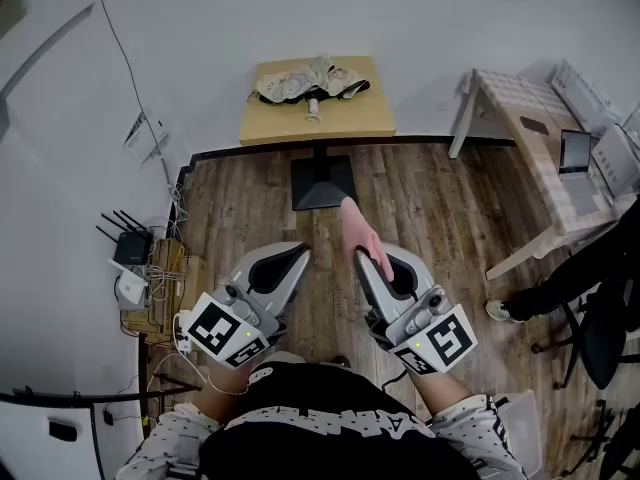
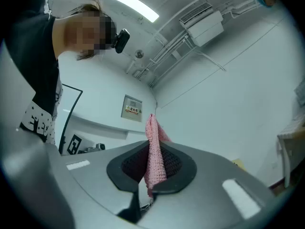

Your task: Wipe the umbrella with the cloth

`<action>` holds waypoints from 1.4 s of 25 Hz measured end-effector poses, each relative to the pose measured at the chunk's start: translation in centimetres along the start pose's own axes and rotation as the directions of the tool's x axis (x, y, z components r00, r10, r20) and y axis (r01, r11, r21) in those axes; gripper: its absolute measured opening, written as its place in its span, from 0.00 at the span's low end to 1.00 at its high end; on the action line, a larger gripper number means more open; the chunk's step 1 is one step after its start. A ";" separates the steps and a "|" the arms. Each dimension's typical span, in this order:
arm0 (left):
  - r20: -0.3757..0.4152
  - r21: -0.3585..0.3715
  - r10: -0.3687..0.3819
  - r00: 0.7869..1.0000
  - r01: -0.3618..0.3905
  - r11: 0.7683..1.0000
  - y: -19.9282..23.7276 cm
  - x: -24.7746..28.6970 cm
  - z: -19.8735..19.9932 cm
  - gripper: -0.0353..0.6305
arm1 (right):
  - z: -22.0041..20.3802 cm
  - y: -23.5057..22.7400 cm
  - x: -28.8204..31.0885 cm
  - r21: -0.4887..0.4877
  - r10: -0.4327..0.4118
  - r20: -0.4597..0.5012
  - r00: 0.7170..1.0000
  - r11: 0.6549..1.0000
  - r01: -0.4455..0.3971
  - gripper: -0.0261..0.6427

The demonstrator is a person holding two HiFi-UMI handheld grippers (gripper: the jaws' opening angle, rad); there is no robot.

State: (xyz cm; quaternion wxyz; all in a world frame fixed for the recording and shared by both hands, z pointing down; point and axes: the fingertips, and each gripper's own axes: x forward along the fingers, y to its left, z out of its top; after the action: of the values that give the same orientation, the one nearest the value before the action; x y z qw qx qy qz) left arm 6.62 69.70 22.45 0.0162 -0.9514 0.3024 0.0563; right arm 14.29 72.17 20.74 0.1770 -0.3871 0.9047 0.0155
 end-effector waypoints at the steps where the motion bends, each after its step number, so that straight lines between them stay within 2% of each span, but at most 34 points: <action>1: 0.003 -0.001 -0.001 1.000 0.001 1.000 -0.1 0.1 0.1 0.05 | 0.1 0.0 -0.1 -0.001 0.000 0.002 1.000 1.000 0.000 0.08; 8: 0.012 -0.010 0.000 1.000 0.000 1.000 -0.7 -0.2 0.4 0.05 | 0.3 0.1 -0.7 0.020 -0.006 0.014 1.000 1.000 0.006 0.08; 14: -0.009 -0.008 0.007 1.000 -0.007 1.000 0.0 -0.5 -0.2 0.05 | -0.9 -0.2 -0.5 0.011 0.002 -0.024 1.000 1.000 -0.001 0.08; 20: -0.007 -0.062 0.011 1.000 -0.011 0.998 2.3 -0.1 -1.6 0.05 | -2.4 -0.7 0.4 0.012 -0.008 -0.074 0.997 1.000 0.009 0.08; 27: 0.033 -0.067 -0.024 0.999 0.026 0.997 6.7 2.5 -1.7 0.05 | -3.1 -4.1 4.1 -0.037 -0.046 -0.104 0.993 0.998 0.042 0.09; 31: 0.034 -0.056 -0.011 0.999 0.013 0.998 11.1 3.2 -1.9 0.05 | -3.9 -5.1 8.0 -0.064 -0.022 -0.112 0.993 0.998 0.015 0.09; 35: 0.048 -0.061 0.000 0.999 0.003 0.998 16.0 3.9 -1.8 0.05 | -5.0 -7.1 12.4 -0.062 -0.030 -0.118 0.993 0.998 0.023 0.09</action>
State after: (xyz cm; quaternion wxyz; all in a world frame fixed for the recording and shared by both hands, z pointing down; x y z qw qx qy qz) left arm 0.76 54.31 23.84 -0.0056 -0.9501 0.2993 0.0884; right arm 9.86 57.77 22.11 0.1112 -0.4046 0.9076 0.0177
